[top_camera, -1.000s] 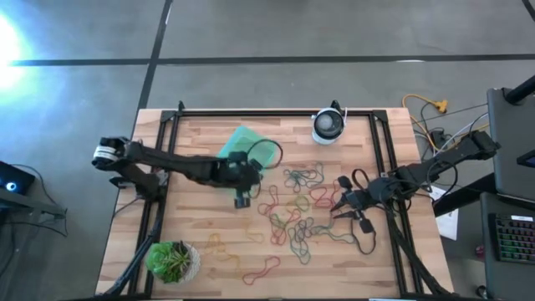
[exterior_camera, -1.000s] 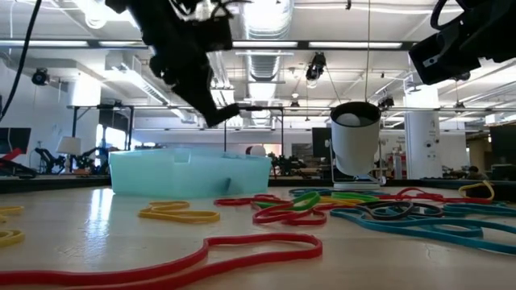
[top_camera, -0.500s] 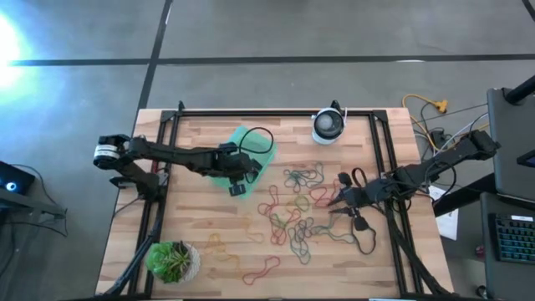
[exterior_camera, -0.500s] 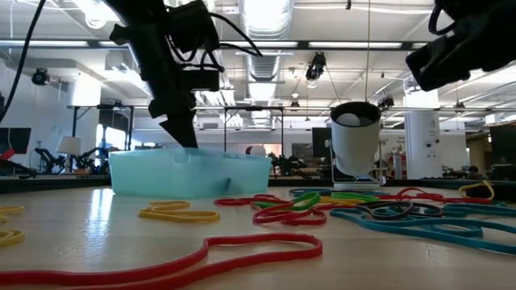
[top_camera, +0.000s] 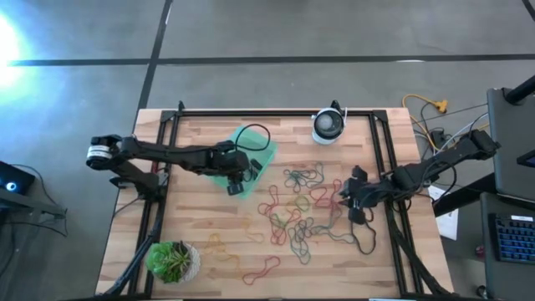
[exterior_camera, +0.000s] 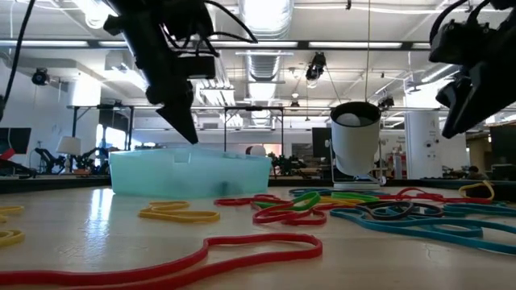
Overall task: Pick and place rubber bands into bin
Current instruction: Put the yellow rubber band into the green bin
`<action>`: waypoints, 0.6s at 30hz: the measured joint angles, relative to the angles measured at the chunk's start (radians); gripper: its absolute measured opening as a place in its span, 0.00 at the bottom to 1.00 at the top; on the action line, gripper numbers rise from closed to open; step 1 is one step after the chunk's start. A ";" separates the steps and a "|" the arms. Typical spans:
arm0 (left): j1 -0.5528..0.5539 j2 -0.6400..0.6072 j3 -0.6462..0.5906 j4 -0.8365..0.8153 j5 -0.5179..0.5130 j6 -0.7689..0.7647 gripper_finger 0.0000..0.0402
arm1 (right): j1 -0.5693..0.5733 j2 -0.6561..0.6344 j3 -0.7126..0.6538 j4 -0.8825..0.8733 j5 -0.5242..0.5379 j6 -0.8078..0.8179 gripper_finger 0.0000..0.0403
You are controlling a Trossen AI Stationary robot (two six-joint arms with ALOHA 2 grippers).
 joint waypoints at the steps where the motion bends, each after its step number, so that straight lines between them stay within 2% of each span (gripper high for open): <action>1: -0.003 -0.010 -0.001 -0.003 0.000 0.000 0.42 | 0.000 0.007 0.000 -0.013 0.000 0.017 0.36; 9: -0.036 -0.081 -0.002 -0.002 0.000 -0.002 0.42 | 0.000 0.142 -0.002 -0.098 -0.004 0.090 0.35; 18: -0.053 -0.111 -0.002 0.002 0.000 -0.002 0.42 | 0.000 0.321 -0.002 -0.041 0.015 0.007 0.39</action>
